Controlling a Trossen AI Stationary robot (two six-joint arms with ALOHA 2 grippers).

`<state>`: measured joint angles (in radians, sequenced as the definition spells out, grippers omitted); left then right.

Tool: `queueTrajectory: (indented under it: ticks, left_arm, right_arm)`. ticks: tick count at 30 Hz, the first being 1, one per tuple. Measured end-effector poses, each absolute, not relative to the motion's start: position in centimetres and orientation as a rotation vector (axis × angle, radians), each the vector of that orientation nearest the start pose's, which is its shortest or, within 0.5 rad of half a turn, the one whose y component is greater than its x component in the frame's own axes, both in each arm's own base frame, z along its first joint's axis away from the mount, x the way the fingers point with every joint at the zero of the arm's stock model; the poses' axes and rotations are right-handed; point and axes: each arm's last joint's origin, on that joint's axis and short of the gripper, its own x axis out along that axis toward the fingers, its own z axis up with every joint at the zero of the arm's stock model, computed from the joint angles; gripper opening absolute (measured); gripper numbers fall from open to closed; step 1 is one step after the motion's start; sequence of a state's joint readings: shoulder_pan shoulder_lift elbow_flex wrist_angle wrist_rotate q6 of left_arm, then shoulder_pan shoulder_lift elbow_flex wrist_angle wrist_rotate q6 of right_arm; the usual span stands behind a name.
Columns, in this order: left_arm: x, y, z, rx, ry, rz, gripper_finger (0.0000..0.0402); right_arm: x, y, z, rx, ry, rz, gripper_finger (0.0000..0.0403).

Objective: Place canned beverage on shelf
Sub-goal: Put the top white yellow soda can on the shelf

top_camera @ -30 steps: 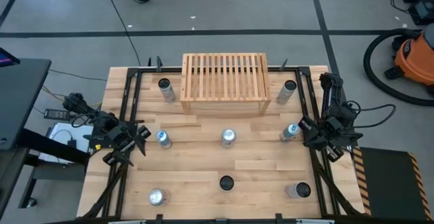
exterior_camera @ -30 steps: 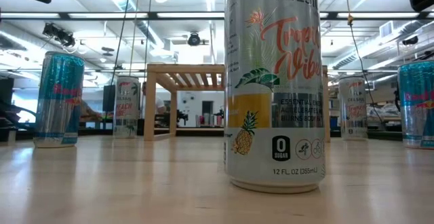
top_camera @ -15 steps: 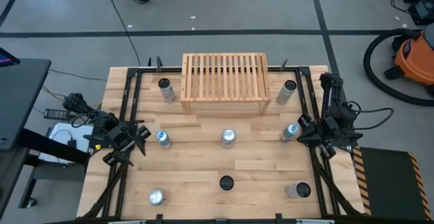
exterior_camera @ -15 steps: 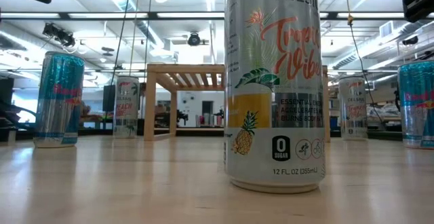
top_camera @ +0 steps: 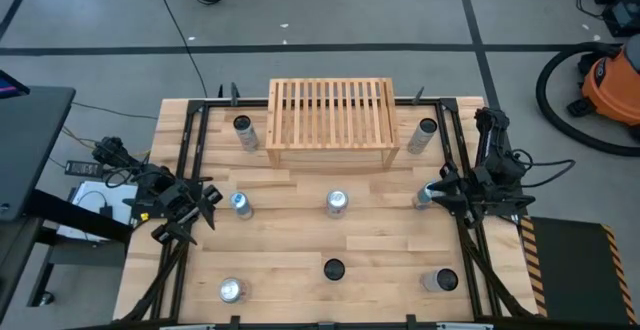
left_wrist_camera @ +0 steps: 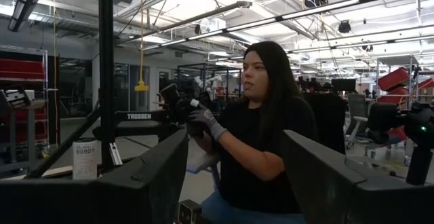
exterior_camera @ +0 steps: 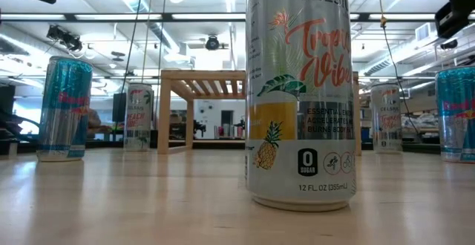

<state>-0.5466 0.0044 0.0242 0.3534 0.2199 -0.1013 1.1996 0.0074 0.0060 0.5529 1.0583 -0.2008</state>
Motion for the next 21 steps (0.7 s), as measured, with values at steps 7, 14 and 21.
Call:
queueTrajectory:
  ticks: [7, 14, 21]
  left_arm:
    - [7.29, -5.17, 20.45, -0.157, -0.339, -0.777, 0.0243]
    - [7.29, -5.18, 20.45, -0.157, -0.339, -0.777, 0.0243]
    - [7.29, -5.17, 20.45, -0.157, -0.339, -0.776, 0.0243]
  right_arm:
    - [4.92, 5.61, 20.95, 0.286, -0.26, 0.11, 0.0278]
    - [4.8, 5.41, 21.39, 0.317, -0.297, 0.127, 0.0348]
    - [4.66, 5.47, 21.76, 0.275, -0.357, 0.199, 0.0366]
